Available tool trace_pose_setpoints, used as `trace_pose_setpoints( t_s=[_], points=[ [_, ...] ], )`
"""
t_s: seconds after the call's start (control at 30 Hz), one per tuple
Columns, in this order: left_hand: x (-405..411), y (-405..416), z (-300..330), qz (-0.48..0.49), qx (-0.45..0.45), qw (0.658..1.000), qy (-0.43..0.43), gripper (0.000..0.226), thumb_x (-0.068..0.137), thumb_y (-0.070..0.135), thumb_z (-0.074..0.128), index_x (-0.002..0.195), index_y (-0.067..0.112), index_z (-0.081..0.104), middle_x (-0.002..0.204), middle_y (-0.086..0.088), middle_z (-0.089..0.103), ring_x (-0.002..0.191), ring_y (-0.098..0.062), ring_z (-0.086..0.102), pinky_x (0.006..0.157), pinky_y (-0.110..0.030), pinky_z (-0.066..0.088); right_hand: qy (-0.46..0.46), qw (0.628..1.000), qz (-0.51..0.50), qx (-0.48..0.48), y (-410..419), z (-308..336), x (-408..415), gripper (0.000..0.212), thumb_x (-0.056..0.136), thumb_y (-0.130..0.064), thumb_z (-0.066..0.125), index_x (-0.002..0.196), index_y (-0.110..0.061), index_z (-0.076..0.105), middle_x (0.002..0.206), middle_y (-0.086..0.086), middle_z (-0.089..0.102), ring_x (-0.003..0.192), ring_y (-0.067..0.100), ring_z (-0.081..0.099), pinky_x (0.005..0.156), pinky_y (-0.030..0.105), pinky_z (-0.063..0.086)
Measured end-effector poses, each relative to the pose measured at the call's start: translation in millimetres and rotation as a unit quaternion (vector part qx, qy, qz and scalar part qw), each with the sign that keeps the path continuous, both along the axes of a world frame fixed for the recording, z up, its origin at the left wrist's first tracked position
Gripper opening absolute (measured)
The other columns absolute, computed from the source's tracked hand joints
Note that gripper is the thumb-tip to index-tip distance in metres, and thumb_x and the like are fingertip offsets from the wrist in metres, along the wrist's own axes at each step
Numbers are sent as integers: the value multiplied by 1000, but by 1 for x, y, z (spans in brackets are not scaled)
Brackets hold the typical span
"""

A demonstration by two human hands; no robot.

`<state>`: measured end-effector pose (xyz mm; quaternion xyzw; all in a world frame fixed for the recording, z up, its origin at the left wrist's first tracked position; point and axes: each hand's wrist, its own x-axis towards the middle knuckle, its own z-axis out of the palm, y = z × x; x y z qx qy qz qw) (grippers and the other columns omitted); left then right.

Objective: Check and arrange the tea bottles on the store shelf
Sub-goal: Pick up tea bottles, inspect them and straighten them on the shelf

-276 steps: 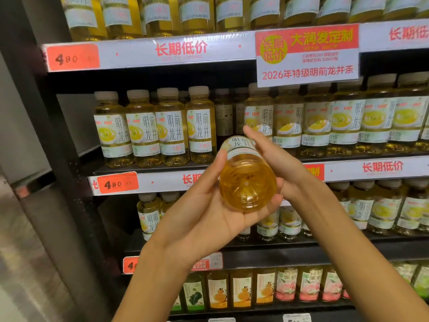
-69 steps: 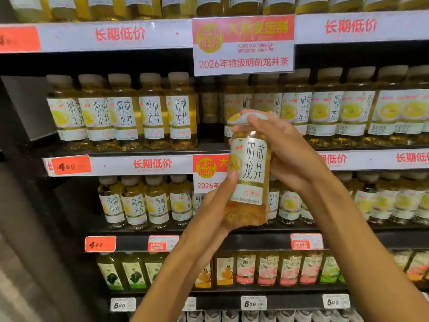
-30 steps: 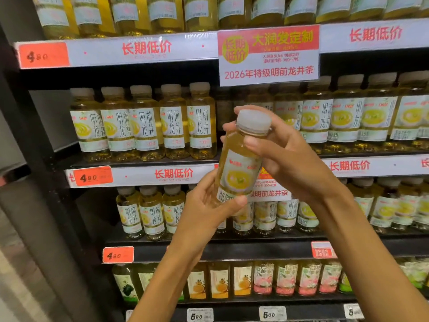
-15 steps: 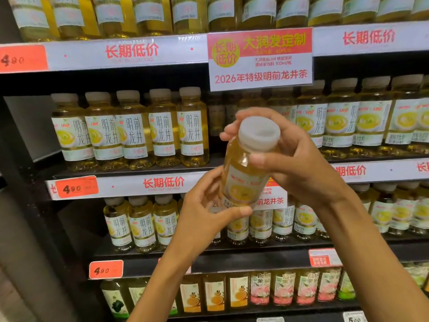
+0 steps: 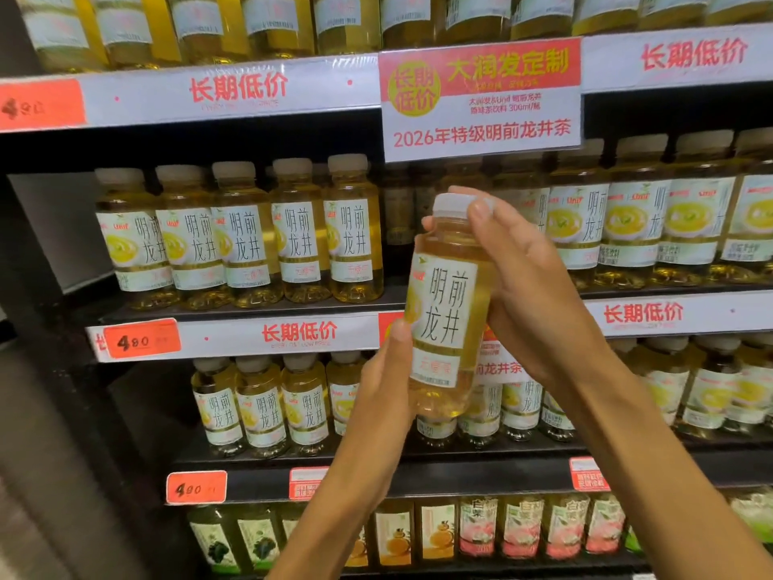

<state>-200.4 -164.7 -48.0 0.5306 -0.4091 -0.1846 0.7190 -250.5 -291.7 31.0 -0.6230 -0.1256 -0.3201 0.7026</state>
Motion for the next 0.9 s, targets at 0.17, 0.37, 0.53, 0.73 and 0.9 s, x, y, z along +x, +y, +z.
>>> trace_pose_setpoints(
  t_s=[0.17, 0.37, 0.53, 0.73, 0.9],
  points=[
    [0, -3, -6, -57, -30, 992, 107, 60, 90, 61, 38, 134, 23, 52, 117, -16, 67, 96, -27, 69, 77, -36, 57, 42, 990, 130, 40, -6, 3, 2, 46, 89, -40, 44, 116, -7, 59, 109, 13, 69, 104, 30, 66, 86, 38, 55],
    [1, -5, -3, 57, 28, 997, -32, 47, 84, 71, 38, 115, 43, 60, 113, 15, 69, 109, -1, 62, 92, -24, 47, 17, 998, 51, 45, -5, -2, 5, 45, 86, -34, 51, 121, -6, 55, 107, 10, 70, 100, 23, 66, 80, 29, 56],
    [3, -5, 0, 21, 23, 999, -27, 54, 76, 67, 61, 120, 36, 58, 113, 15, 69, 105, -3, 65, 83, -19, 52, 23, 997, 54, 41, -5, 2, 7, 44, 83, -38, 52, 119, -13, 57, 105, 6, 71, 101, 23, 65, 83, 32, 55],
    [3, -5, -1, -229, -76, 949, 202, 74, 77, 57, 67, 131, 8, 55, 104, -18, 66, 83, -24, 66, 69, -33, 55, 35, 987, 142, 60, -13, 4, 7, 39, 92, -25, 45, 126, -9, 53, 118, 18, 65, 114, 33, 60, 99, 48, 46],
    [8, -7, -3, 12, 6, 1000, -11, 55, 80, 67, 51, 126, 37, 53, 122, 9, 66, 115, -8, 60, 98, -34, 46, 8, 998, 65, 20, -13, 10, 4, 39, 82, -20, 62, 120, -13, 58, 108, 11, 70, 99, 23, 66, 87, 34, 54]
  ],
)
